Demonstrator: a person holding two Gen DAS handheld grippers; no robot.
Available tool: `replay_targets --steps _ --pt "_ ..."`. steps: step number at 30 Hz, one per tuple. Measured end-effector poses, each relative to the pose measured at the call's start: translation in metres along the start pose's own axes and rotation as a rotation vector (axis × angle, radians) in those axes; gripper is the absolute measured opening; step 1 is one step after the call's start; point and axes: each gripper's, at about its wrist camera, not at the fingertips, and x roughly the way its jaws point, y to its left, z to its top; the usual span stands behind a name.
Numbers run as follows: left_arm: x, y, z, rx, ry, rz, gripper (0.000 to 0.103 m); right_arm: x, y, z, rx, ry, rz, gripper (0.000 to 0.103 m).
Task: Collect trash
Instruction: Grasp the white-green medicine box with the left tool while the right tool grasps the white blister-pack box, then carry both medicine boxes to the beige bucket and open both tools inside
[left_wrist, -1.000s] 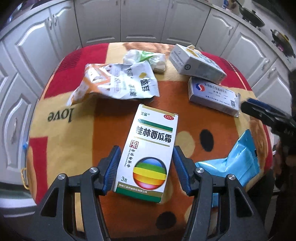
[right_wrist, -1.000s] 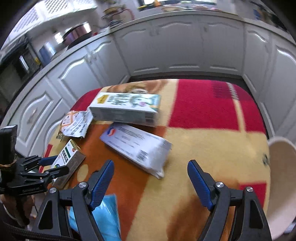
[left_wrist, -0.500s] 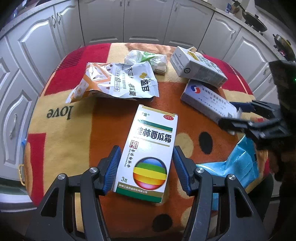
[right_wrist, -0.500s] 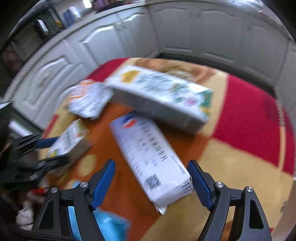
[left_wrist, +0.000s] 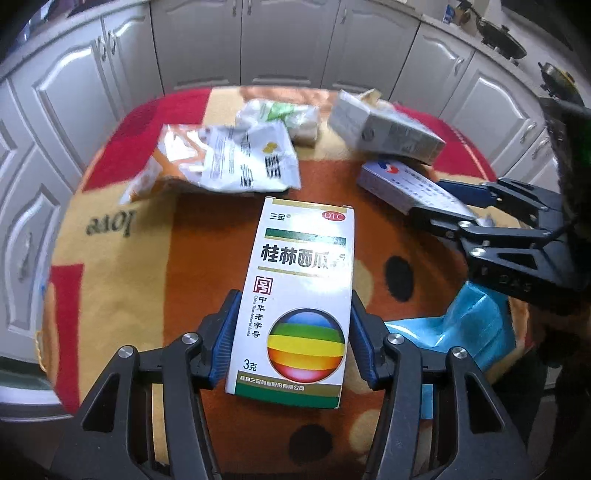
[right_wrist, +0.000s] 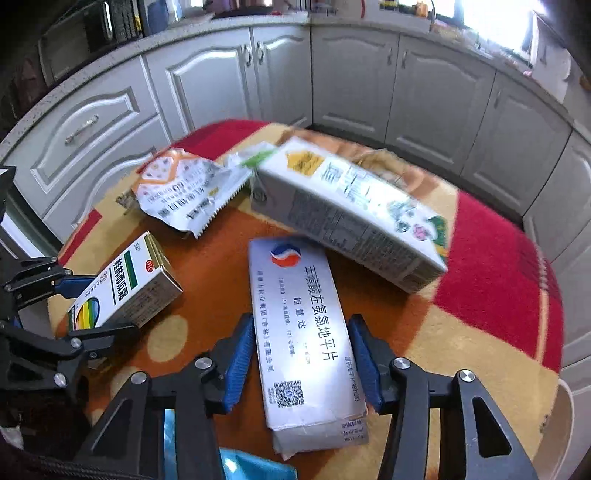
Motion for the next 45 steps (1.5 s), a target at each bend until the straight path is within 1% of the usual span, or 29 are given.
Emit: replay_targets --steps 2,5,8,10,14,16,18,21,22,24,26,27,28,29,30,33,37,45 --pt "-0.009 -0.007 0.001 0.015 -0.029 0.002 0.053 -0.015 -0.002 -0.003 -0.006 -0.025 -0.004 0.049" --pt "-0.021 -0.020 0.005 0.033 -0.067 -0.017 0.053 -0.043 -0.008 -0.007 -0.003 -0.074 -0.009 0.048" --pt "-0.027 -0.034 0.010 0.048 -0.082 -0.035 0.053 -0.065 -0.015 -0.013 0.035 -0.124 0.000 0.047" --pt "-0.031 -0.041 0.011 0.062 -0.087 -0.039 0.053 -0.077 -0.018 -0.024 0.039 -0.135 -0.011 0.047" --pt "-0.030 -0.055 0.010 0.087 -0.087 -0.039 0.053 -0.078 -0.030 -0.051 0.059 -0.056 -0.085 0.047" --pt "-0.028 -0.061 0.009 0.095 -0.081 -0.041 0.053 -0.071 -0.040 -0.064 0.083 -0.013 -0.105 0.047" --pt "-0.025 -0.067 0.008 0.105 -0.074 -0.044 0.052 -0.067 -0.054 -0.076 0.128 0.017 -0.098 0.048" --pt "-0.022 -0.075 0.009 0.121 -0.070 -0.043 0.052 -0.053 -0.066 -0.087 0.194 0.097 -0.054 0.051" --pt "-0.022 -0.077 0.009 0.126 -0.070 -0.043 0.052 -0.051 -0.068 -0.089 0.211 0.107 -0.044 0.051" --pt "-0.021 -0.081 0.011 0.132 -0.072 -0.043 0.052 -0.051 -0.072 -0.089 0.242 0.092 -0.023 0.055" --pt "-0.021 -0.084 0.012 0.133 -0.072 -0.045 0.052 -0.051 -0.074 -0.088 0.270 0.074 -0.016 0.065" --pt "-0.020 -0.086 0.013 0.133 -0.071 -0.046 0.052 -0.049 -0.073 -0.087 0.274 0.066 -0.020 0.065" --pt "-0.020 -0.087 0.014 0.134 -0.071 -0.047 0.052 -0.047 -0.070 -0.087 0.265 0.066 -0.028 0.063" --pt "-0.021 -0.089 0.015 0.136 -0.072 -0.049 0.052 -0.045 -0.068 -0.087 0.252 0.068 -0.055 0.047" --pt "-0.021 -0.091 0.017 0.139 -0.074 -0.052 0.052 -0.046 -0.066 -0.088 0.242 0.061 -0.096 0.046" --pt "-0.024 -0.100 0.021 0.148 -0.082 -0.062 0.052 -0.060 -0.070 -0.093 0.278 0.027 -0.070 0.045" --pt "-0.027 -0.120 0.028 0.176 -0.095 -0.077 0.052 -0.092 -0.084 -0.104 0.335 -0.053 -0.078 0.045" --pt "-0.029 -0.181 0.041 0.265 -0.114 -0.128 0.052 -0.148 -0.107 -0.128 0.427 -0.146 -0.124 0.045"
